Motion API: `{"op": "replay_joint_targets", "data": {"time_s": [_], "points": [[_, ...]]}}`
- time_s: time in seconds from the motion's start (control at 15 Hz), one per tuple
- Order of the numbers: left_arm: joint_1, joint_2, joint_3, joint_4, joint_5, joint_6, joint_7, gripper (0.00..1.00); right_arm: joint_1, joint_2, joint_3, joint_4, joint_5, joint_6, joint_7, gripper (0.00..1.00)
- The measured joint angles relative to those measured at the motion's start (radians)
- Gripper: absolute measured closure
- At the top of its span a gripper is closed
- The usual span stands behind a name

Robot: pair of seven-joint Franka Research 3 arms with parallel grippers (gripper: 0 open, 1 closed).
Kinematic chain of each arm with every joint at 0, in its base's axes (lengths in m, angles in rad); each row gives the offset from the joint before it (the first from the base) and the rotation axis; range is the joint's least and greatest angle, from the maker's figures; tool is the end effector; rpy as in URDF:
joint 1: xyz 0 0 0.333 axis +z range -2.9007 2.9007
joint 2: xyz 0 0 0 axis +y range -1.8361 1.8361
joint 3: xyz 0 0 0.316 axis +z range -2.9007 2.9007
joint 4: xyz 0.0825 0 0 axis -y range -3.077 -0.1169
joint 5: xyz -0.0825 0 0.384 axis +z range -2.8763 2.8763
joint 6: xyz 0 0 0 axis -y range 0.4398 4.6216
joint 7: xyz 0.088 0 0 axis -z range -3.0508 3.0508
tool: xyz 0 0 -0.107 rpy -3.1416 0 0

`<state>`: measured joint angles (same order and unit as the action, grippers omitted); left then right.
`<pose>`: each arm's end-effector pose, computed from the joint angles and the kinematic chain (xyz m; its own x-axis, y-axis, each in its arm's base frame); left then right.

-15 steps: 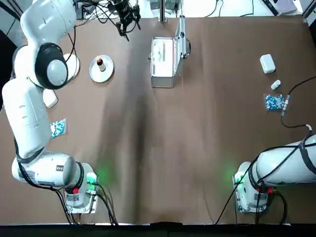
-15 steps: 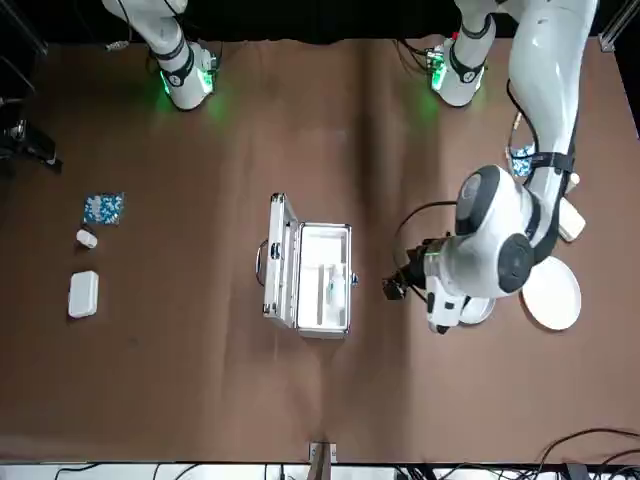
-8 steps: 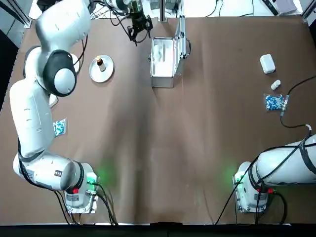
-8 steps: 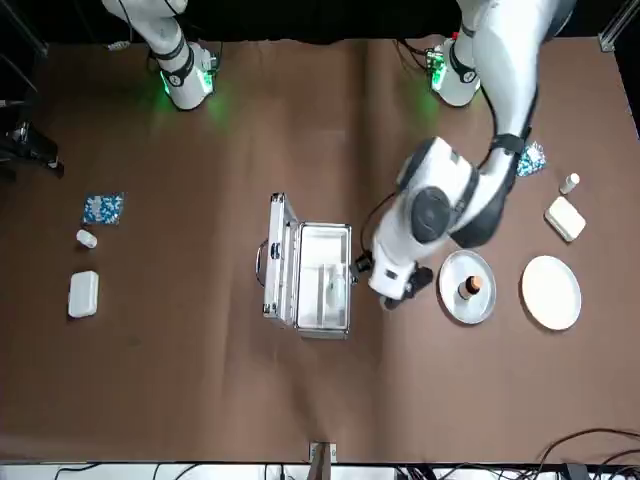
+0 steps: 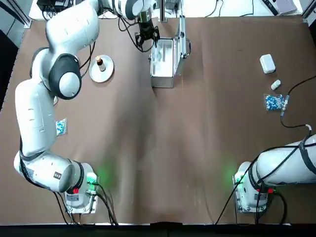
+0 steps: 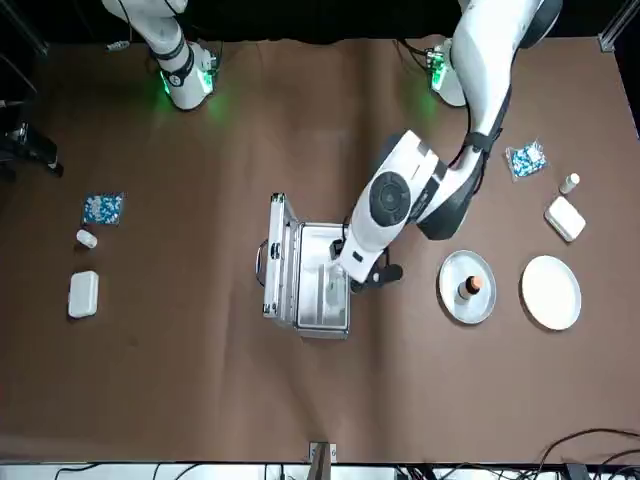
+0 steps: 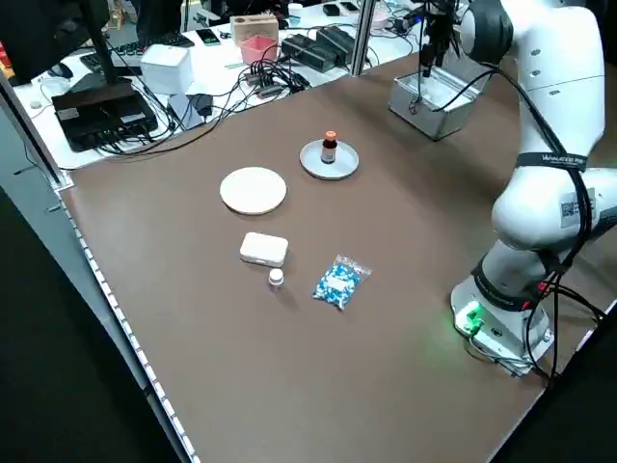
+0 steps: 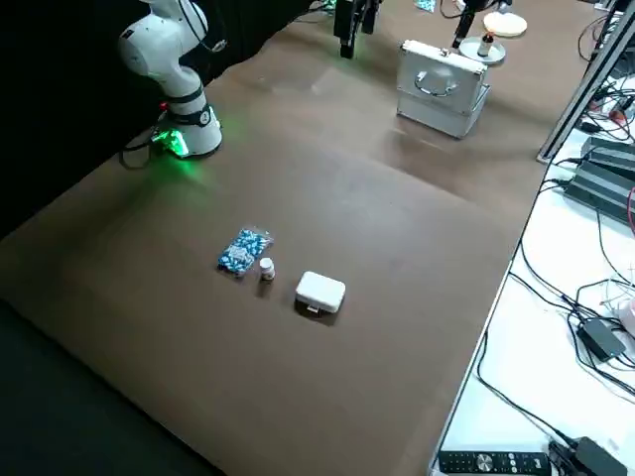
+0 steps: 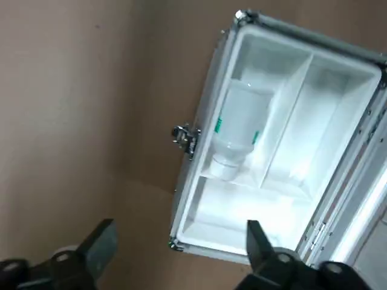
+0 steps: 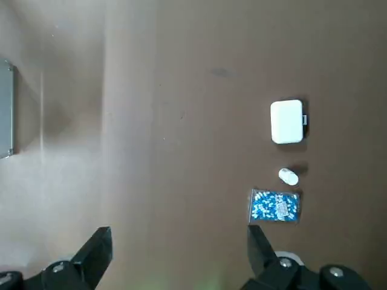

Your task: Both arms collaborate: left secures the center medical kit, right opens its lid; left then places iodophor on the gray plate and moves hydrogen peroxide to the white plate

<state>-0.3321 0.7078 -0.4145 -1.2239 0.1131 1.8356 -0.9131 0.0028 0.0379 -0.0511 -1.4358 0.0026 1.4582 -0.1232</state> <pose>0.5938 -0.4298 0.3744 0.9658 0.2104 -0.1513 0.2215 -0.9733 0.0604 0.5543 -0.0258 0.6567 0.9971 0.0751 -0.0153 0.0751 -0.9972 -0.0025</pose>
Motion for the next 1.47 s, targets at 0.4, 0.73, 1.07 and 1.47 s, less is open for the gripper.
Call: {"op": "replay_joint_targets", "data": {"time_s": [0.4,0.73,1.07,1.47], "points": [[-0.038,0.049,0.003,-0.004,0.027,0.071,0.005,0.28,0.000,0.000,0.000,0.000,0.000,0.000,0.000,0.01],[-0.037,0.071,0.014,-0.005,0.069,0.144,0.007,0.33,0.000,0.000,0.000,0.000,0.000,0.001,0.000,0.01],[-0.050,0.118,0.015,-0.007,0.126,0.208,0.007,0.36,0.000,0.000,-0.001,0.000,0.000,0.001,0.000,0.01],[-0.074,0.123,0.015,-0.007,0.175,0.221,0.008,0.43,0.000,0.000,-0.001,0.000,0.000,0.001,0.000,0.01]]}}
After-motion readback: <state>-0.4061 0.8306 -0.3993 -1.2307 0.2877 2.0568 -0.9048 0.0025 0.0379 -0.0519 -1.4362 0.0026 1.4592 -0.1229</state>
